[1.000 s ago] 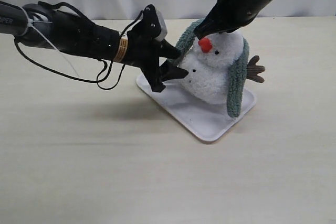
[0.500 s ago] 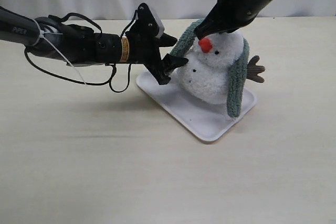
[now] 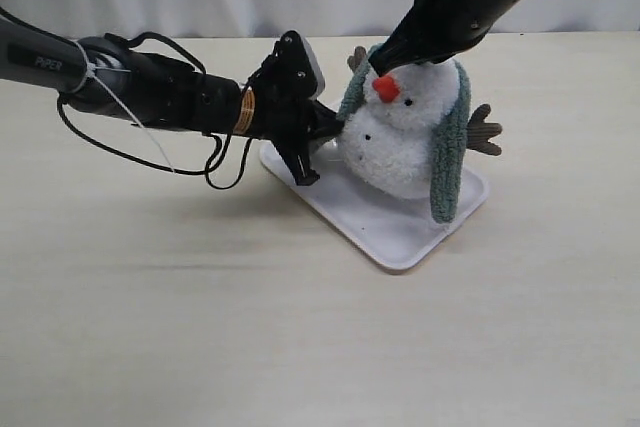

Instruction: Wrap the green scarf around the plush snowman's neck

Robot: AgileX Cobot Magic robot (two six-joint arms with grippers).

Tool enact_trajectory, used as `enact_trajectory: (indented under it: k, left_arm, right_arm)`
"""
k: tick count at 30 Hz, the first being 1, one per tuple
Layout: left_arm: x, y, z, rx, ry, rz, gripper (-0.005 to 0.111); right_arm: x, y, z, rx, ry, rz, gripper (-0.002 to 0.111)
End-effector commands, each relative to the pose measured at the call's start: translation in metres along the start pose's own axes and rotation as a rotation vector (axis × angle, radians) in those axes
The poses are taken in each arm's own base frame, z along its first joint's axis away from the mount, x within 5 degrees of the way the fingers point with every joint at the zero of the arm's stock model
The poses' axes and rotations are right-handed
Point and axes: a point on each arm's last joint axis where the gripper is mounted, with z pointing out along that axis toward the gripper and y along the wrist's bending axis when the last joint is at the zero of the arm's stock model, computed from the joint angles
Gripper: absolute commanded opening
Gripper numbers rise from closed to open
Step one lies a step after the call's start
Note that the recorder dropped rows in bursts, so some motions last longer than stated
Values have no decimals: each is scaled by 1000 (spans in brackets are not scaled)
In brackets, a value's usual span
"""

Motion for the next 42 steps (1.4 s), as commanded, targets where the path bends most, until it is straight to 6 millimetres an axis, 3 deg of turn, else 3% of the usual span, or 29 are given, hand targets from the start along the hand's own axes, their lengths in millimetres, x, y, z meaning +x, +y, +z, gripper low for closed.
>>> enact_trajectory:
  k: [1, 7, 12, 18, 29, 35, 38, 42]
  left_arm:
    - [4, -7, 2, 61, 47, -12, 0]
    - [2, -6, 0, 56, 54, -106, 0]
    - [5, -11, -3, 116, 118, -82, 0]
    - [-6, -9, -4, 166, 95, -127, 0]
    - [-33, -3, -21, 154, 35, -104, 0]
    - [-34, -5, -21, 173, 24, -114, 0]
    - [-34, -5, -22, 174, 26, -121, 11]
    - [-34, -5, -22, 174, 26, -121, 41]
  right_arm:
    - [2, -1, 1, 0, 13, 4, 4]
    - [3, -1, 1, -1, 24, 4, 4]
    - [3, -1, 1, -1, 24, 0, 4]
    - [4, -1, -3, -1, 34, -12, 4]
    - [-1, -7, -39, 18, -40, -8, 5]
    - [0, -10, -41, 43, -28, 51, 17]
    - [1, -15, -37, 103, -18, 70, 20]
    - [1, -16, -26, 118, -4, 66, 20]
